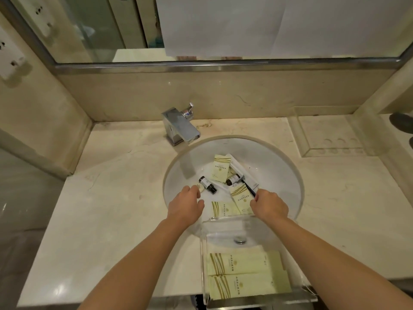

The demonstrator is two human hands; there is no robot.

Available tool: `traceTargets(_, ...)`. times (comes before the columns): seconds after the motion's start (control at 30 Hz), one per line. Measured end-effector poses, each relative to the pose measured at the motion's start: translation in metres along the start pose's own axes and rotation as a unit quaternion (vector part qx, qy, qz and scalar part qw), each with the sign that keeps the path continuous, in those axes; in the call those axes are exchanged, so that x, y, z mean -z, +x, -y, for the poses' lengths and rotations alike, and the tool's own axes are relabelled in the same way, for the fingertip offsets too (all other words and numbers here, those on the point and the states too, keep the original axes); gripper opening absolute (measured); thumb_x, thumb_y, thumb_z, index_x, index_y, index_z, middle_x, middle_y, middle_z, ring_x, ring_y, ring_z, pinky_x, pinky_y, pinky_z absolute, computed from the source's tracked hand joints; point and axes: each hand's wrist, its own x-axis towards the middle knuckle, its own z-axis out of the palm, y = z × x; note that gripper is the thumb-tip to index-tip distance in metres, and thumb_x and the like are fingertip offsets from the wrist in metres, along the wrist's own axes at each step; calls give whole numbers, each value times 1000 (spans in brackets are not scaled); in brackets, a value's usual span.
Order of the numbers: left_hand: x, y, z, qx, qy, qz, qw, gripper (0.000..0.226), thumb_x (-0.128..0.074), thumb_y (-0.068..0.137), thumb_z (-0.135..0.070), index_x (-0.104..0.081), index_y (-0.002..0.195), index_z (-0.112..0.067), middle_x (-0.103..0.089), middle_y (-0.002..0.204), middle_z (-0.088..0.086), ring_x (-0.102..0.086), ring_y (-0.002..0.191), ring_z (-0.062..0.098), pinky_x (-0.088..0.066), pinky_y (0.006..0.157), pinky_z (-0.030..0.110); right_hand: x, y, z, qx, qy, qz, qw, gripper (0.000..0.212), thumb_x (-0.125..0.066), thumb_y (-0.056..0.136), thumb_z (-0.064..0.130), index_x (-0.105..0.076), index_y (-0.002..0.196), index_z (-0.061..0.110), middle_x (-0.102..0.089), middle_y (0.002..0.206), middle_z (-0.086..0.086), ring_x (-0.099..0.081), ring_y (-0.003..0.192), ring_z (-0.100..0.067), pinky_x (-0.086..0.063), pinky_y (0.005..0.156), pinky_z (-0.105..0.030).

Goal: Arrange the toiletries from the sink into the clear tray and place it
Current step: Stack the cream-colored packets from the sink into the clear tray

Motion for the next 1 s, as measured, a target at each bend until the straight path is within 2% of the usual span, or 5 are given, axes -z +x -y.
traceTargets(0.23, -10, 32, 1, 35, -46, 26, 998, 20, -50, 92, -27, -54, 108, -15, -54, 111, 3, -55, 93, 21, -46, 75, 33, -5, 25, 3, -28, 0, 107, 994, 15, -52, 86, 26, -55, 99, 20, -57, 88, 0, -57, 78, -20, -42, 58, -27)
traceTargets(0.5, -25, 67, -9, 80, -109, 6, 991, 5, -50, 91, -21, -50, 86, -20, -57, 101, 4, -55, 86, 21, -47, 72, 32, -9, 61, 6, -37, 1, 156, 987, 21, -55, 86, 30, -52, 101, 16, -53, 85, 1, -57, 80, -20, -40, 55, -27)
traceTargets(0.67, -38, 96, -15, 108, -130, 8, 986, 11, -51, 93, -21, -59, 98, -16, -55, 113, 7, -57, 90, 22, -48, 79, 32, -16, 85, 6, -15, -39, 188, 981, 22, -57, 85, 40, -48, 83, 20, -51, 77, 4, -56, 77, -17, -38, 55, -25)
traceTargets(0.83, -53, 128, -27, 116, -156, 33, 980, 25, -54, 93, -21, -65, 113, -14, -51, 127, 7, -58, 106, 24, -45, 90, 30, -25, 105, 10, 32, -127, 209, 969, 37, -57, 80, 59, -49, 89, 23, -58, 100, 3, -55, 82, -17, -44, 69, -28)
traceTargets(1.0, -71, 155, -36, 135, -168, 111, 970, 31, -57, 90, -26, -65, 118, -18, -40, 143, 10, -51, 121, 25, -42, 103, 35, -36, 116, 12, 56, -150, 205, 966, 34, -60, 80, 52, -57, 99, 24, -46, 76, 7, -55, 78, -15, -43, 68, -27)
